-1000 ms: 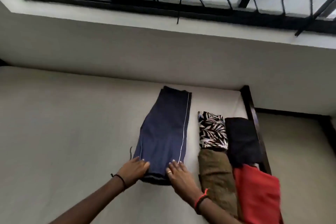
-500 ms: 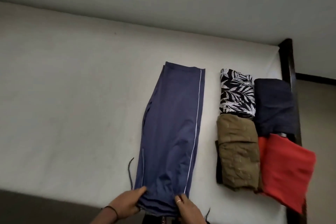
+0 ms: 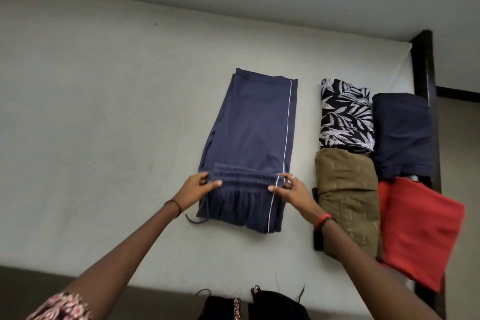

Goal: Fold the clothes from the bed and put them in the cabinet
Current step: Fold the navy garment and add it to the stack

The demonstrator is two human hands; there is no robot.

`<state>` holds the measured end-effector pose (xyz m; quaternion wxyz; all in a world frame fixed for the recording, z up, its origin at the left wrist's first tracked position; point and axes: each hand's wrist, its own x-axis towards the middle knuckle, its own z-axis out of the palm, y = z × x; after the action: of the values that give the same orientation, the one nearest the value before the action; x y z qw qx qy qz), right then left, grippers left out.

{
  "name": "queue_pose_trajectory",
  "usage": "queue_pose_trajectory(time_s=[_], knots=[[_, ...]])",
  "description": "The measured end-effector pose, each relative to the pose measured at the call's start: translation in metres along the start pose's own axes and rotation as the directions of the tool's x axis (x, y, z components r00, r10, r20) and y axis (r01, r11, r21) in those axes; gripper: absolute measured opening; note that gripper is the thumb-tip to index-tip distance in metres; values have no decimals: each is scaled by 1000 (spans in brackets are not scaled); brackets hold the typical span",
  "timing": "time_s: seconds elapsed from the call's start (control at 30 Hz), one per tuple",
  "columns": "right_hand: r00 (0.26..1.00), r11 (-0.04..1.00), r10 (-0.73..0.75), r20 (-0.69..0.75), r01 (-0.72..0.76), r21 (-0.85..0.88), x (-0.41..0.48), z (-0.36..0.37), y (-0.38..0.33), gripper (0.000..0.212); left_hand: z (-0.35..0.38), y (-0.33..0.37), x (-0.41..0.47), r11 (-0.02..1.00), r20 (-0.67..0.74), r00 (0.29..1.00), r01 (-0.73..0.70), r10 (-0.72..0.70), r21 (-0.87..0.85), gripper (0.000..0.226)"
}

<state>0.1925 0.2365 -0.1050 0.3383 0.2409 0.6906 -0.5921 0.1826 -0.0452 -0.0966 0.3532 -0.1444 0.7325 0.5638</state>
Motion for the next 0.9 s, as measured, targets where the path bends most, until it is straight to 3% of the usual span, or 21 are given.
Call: queue_pose_trajectory(time_s=[0.13, 0.2, 0.27, 0.33, 0.4, 0.47, 0.5, 0.57, 0.73, 0.83, 0.9], knots=[[995, 985, -2, -104, -16, -172, 41, 3, 0, 51, -1, -5, 46, 991, -108, 991, 92, -82, 98, 35], [972, 940, -87, -219, 7, -342, 48, 7, 2, 59, 1, -13, 53, 977, -211, 973, 126, -89, 170, 47], [907, 837, -282, -312, 74, -542, 39, 17, 7, 60, 4, -22, 43, 954, -318, 944, 14, 86, 299, 54], [799, 606, -538, -269, 145, -782, 19, 33, 16, 61, 7, -38, 27, 798, -261, 890, -166, 375, 579, 65], [752, 313, -657, -47, 216, -925, 1, 49, 31, 78, 12, -57, 13, 475, 21, 851, -314, 525, 822, 86], [783, 93, -591, 194, 305, -948, -14, 62, 51, 100, 21, -76, 5, 176, 293, 846, -404, 445, 898, 101], [799, 18, -533, 278, 339, -941, -19, 68, 63, 106, 25, -85, 3, 109, 344, 857, -412, 383, 905, 103], [810, -79, -472, 349, 356, -931, -25, 74, 85, 102, 31, -98, 5, 97, 301, 884, -356, 359, 929, 101], [831, -91, -512, 218, 200, -976, -11, 64, 91, 75, 33, -112, 20, 23, 259, 882, -291, 395, 957, 86], [870, -82, -443, 217, 202, -976, -7, 64, 91, 69, 27, -117, 25, -43, 275, 871, -282, 407, 958, 73], [890, -71, -400, 220, 209, -975, -7, 64, 96, 67, 26, -114, 24, -35, 275, 880, -284, 388, 958, 70]])
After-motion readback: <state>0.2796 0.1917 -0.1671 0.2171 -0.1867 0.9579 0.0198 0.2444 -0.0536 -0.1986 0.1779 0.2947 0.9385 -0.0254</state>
